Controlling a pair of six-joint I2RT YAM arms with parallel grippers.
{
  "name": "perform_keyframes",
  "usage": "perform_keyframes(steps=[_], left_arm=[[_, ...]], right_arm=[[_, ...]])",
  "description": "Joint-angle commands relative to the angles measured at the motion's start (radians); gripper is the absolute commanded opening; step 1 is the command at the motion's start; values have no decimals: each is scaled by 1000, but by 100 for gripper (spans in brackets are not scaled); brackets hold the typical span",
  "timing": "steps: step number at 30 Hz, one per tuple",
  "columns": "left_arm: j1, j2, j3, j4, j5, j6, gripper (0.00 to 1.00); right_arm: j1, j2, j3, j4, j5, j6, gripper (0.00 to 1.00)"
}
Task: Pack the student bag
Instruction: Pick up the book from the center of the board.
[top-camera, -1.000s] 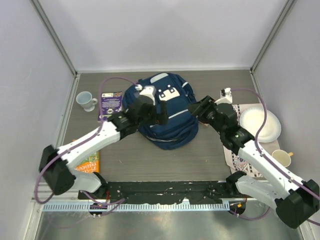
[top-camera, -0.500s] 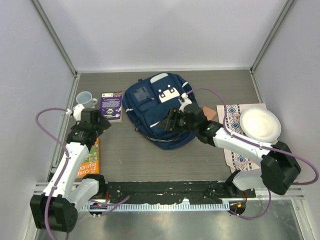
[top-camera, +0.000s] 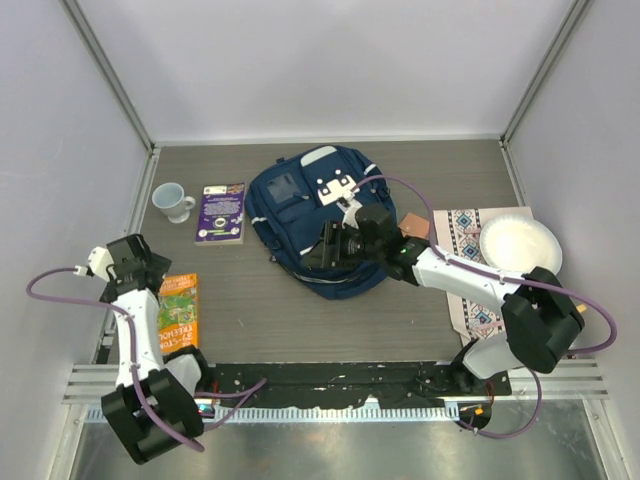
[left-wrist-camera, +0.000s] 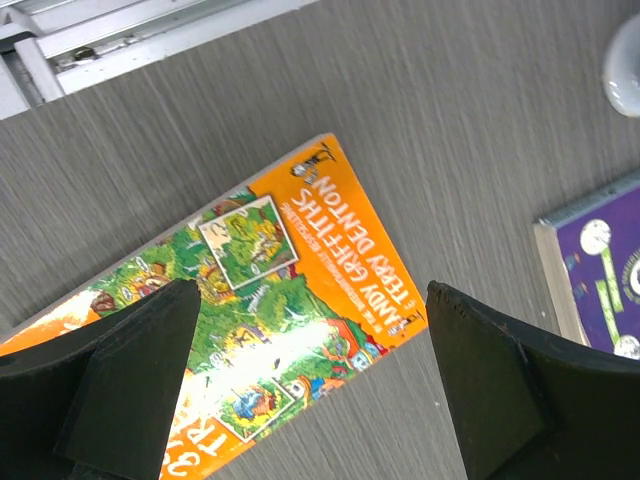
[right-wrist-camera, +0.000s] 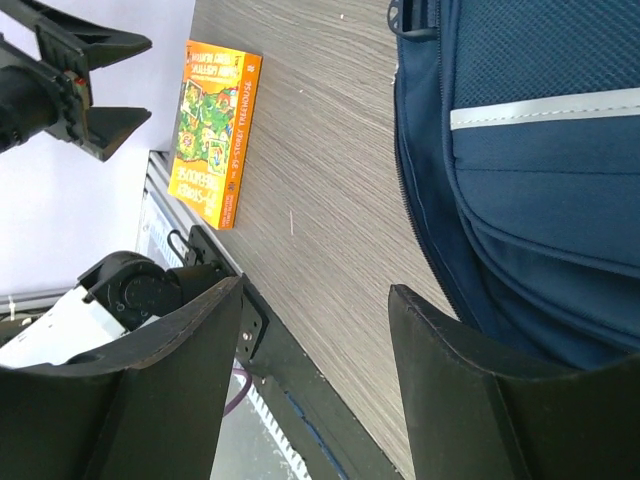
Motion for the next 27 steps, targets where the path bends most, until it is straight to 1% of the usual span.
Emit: perform_keyframes(steps=[1,9,12,14,19,22,24,27], left_arm=[[51,47,3,67,-2,17,100],[55,81,-57,120,-168,15,100],[69,110,-58,103,-222,-35,100],[78,131,-57,109,-231,-46,100],[81,243,-55,121,-201,-74,100],[80,303,-52,129,-141,-69,100],[80,303,-54,132,-102,-57,100],[81,253,-80,155,-3,-55,100]], right_arm=[[2,7,50,20,-48,-33,66],[2,37,55,32,-77,-26,66],[4,47,58,35,-91,-25,66],[2,48,58,37,-94,-26,66],[2,50,52,40,-94,-25,66],[2,54,50,41,-94,-23,67],[2,54,49,43,-91,-23,67],[2,68,49,48,-83,-14,67]])
